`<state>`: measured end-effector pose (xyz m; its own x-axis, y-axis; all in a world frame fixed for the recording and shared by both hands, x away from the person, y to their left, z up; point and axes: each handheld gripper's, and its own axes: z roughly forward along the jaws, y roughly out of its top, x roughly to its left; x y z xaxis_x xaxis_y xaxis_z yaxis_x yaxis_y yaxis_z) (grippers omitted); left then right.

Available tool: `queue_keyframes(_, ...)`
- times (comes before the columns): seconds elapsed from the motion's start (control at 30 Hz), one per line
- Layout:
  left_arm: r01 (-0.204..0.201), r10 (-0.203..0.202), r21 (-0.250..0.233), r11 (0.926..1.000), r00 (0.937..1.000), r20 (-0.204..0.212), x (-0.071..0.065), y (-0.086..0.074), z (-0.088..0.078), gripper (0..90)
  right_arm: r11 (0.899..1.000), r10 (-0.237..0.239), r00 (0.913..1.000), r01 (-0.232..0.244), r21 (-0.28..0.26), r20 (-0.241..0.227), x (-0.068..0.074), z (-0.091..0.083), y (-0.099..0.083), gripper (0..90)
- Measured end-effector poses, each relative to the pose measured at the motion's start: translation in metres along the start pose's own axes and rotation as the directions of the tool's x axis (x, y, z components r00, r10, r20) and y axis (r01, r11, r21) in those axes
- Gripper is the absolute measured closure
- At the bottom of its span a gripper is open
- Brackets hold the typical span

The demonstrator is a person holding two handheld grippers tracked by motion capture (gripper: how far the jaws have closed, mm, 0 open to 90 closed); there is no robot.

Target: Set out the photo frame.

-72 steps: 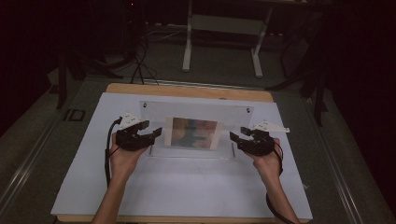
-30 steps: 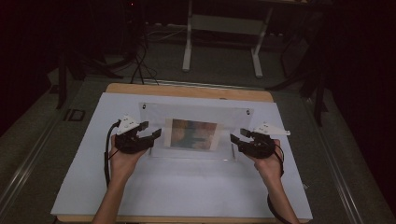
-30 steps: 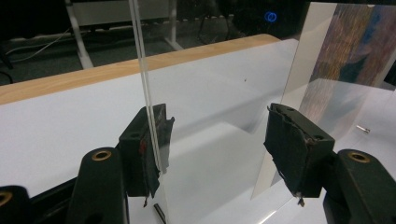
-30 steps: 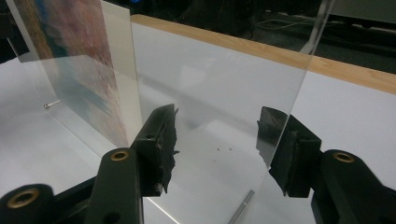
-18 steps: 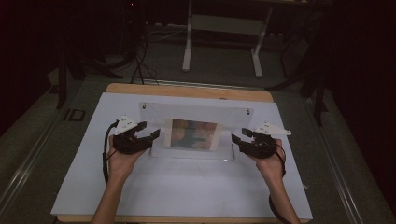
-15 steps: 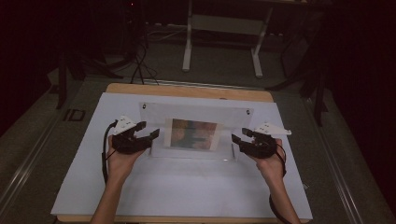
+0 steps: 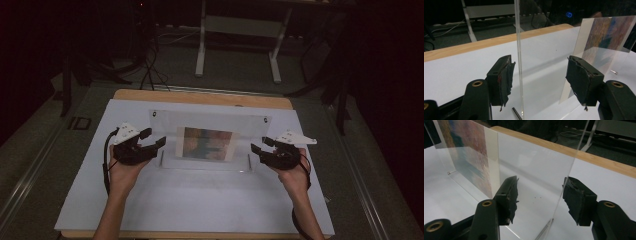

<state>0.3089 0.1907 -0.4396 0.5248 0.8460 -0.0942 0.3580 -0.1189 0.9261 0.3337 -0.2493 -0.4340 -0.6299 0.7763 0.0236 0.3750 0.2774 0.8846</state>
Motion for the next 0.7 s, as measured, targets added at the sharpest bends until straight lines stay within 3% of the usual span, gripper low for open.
queue_keyframes(0.43,0.011,-0.011,-0.013,0.9999,0.9999,-0.011,0.008,0.002,-0.012,38.7,1.000,-0.025,0.9993,0.026,0.016,-0.026,-0.010,-0.016,0.003,45.0)
queue_keyframes(0.7,0.034,-0.034,-0.015,0.9993,0.9987,-0.038,0.020,-0.004,-0.018,38.8,0.999,-0.010,0.9998,0.011,0.039,-0.020,-0.020,-0.018,-0.001,45.0)
